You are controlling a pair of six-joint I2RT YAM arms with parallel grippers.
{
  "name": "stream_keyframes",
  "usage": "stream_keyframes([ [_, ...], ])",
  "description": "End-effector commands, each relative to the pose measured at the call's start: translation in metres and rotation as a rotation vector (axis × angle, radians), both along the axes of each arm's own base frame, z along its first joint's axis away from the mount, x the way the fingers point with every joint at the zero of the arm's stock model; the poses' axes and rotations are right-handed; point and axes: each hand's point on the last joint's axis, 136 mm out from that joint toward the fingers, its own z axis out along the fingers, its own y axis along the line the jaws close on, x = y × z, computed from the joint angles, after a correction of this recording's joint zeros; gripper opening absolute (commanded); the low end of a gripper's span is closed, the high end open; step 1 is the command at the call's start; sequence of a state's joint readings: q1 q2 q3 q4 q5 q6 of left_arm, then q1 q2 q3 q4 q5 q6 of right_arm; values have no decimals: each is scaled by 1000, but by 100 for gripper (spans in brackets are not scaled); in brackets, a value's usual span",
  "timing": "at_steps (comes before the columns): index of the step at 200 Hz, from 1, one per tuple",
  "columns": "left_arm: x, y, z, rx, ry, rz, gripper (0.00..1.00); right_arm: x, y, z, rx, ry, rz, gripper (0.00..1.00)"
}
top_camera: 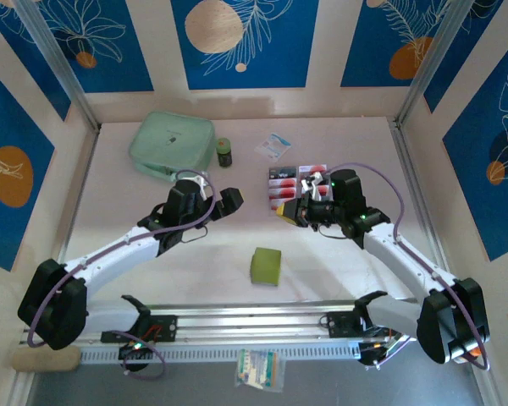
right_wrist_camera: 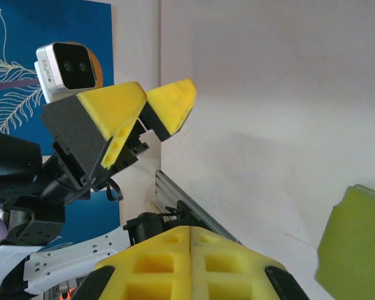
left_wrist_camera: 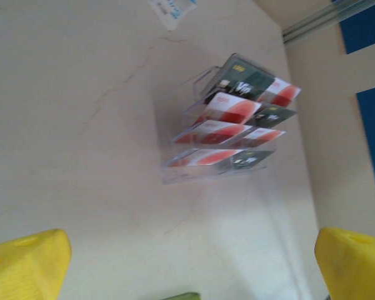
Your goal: Put the credit cards into the card holder
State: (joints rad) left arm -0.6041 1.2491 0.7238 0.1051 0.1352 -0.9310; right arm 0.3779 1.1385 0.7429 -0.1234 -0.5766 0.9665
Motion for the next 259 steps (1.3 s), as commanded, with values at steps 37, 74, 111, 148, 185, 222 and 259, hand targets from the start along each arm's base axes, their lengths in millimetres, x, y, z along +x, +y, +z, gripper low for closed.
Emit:
stream_keyframes([
  [37, 3, 15, 7, 27, -2, 28, 100, -29, -22, -69, -440, 76, 18, 2],
  [74, -1, 35, -8, 90, 7, 58, 100, -70, -23, -119, -499, 205, 65, 24],
  [111, -17, 48, -38, 280, 70, -16, 100, -94, -16, -147, -509, 263, 84, 39],
  [148, -36, 55, -68, 416, 135, -121, 100, -102, -11, -160, -542, 289, 96, 46],
  [185, -50, 43, -78, 490, 144, -247, 100, -102, -10, -168, -547, 310, 89, 47],
  [222, -56, 16, -80, 587, 103, -346, 100, -101, -9, -169, -541, 309, 84, 46],
  [259, -62, -6, -89, 705, 75, -428, 100, -104, -10, -172, -521, 323, 76, 46],
])
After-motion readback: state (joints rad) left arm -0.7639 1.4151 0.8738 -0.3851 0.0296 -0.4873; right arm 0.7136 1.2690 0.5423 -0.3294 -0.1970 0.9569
